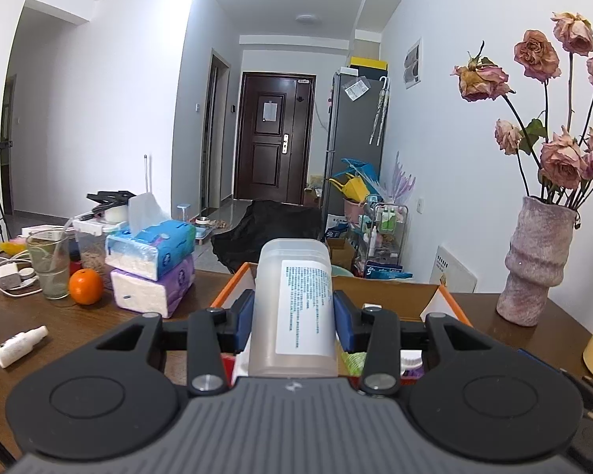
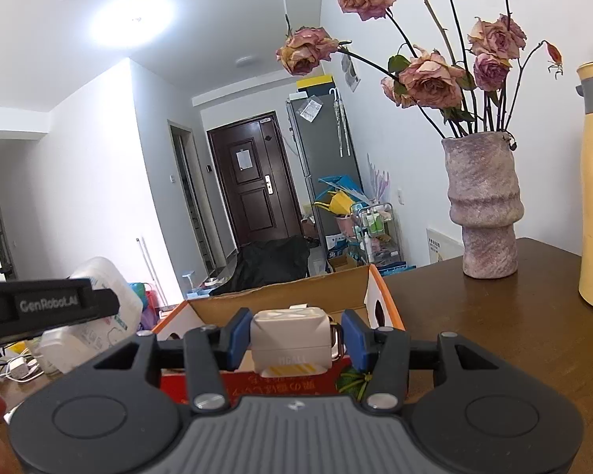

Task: Organize rigid objects
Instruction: 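Carry the white container and beige plug over the red box with both tools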

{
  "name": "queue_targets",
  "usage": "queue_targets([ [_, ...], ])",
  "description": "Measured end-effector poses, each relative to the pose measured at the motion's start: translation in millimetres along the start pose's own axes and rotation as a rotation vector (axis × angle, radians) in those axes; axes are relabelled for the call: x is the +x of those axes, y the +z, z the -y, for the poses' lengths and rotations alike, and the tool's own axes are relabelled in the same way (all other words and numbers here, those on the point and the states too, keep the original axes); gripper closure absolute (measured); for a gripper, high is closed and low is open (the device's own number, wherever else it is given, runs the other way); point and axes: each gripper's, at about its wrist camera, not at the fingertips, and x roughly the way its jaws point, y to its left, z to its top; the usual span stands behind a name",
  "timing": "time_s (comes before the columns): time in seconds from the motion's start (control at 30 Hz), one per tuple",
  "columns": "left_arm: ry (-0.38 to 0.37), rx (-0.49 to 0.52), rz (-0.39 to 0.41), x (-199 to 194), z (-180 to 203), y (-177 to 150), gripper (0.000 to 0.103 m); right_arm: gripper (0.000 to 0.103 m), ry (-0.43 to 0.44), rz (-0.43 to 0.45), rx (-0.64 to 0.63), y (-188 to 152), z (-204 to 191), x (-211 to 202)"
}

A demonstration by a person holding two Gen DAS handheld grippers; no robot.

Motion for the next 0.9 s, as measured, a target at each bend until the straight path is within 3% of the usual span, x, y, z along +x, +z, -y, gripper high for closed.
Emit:
queue_targets([
  [0.9, -0.004, -0.020, -0.049, 98.0, 15.8, 15.9, 0.061, 0.054, -0.027, 0.005, -0.022, 18.1, 12.0, 89.0],
])
